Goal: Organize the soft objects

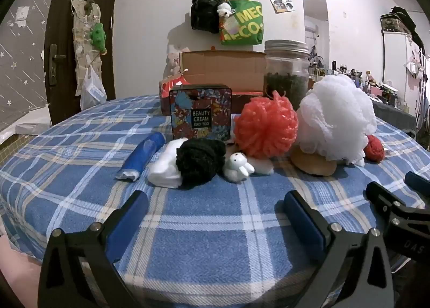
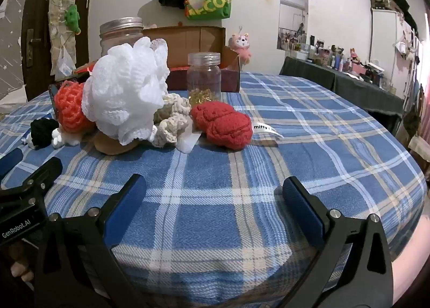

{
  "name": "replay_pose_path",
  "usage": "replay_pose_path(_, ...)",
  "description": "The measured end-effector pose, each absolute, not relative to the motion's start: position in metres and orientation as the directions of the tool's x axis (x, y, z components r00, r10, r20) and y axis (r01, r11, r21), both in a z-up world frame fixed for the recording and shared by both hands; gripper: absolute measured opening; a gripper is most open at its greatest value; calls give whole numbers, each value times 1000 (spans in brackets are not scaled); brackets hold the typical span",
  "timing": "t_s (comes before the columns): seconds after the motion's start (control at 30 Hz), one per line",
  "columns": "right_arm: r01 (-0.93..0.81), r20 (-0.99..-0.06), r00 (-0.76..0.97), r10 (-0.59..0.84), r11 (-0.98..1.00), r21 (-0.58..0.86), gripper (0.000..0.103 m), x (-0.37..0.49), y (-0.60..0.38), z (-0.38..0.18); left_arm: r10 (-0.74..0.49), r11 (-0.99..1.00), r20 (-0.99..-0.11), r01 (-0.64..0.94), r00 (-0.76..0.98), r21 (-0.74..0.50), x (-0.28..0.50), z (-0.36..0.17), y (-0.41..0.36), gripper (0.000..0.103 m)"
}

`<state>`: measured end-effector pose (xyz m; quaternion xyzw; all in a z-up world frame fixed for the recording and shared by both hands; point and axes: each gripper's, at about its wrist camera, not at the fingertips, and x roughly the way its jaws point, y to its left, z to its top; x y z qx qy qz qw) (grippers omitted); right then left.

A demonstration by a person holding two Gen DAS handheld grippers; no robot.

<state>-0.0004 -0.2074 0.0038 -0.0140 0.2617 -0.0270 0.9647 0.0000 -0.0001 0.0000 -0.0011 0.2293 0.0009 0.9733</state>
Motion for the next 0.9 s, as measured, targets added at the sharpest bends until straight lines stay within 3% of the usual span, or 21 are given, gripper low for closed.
replay_pose_path(0.9,45,-508,860,-60,998,-42,103,0,-207,3,2,1000,-449,-2,893,0,0,0,0,103)
